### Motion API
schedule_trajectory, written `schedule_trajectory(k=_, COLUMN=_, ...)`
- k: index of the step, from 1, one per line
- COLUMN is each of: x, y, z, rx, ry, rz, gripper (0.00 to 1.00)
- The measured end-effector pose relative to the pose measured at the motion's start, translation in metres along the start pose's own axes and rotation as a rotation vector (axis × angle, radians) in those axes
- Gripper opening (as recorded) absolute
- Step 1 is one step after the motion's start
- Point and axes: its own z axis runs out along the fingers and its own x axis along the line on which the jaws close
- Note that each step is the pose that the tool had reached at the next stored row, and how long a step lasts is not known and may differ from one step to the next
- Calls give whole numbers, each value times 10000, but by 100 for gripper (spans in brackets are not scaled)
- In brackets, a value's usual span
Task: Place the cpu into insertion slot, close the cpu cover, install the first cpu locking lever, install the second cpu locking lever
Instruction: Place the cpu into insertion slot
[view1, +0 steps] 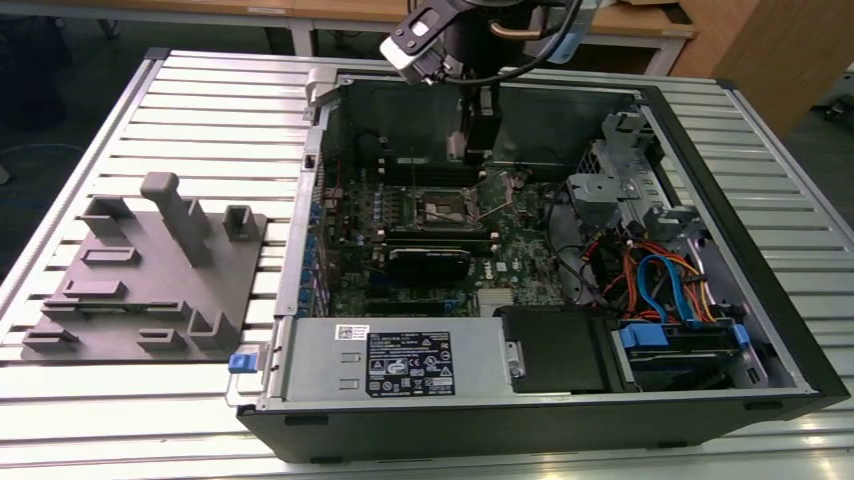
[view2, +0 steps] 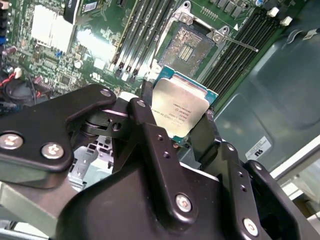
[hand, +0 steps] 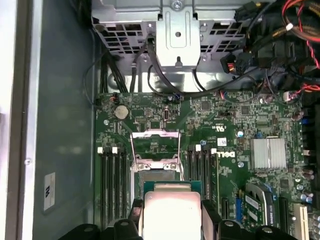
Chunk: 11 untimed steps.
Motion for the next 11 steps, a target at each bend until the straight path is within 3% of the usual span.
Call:
schedule_trajectory(k=3, x=2, y=-2, z=42, rx=68, ry=-9, rz=94, gripper=54)
schedule_trajectory(k=11, x=2, y=-2, z=47, rx=122, ry=-12, rz=100, gripper=54)
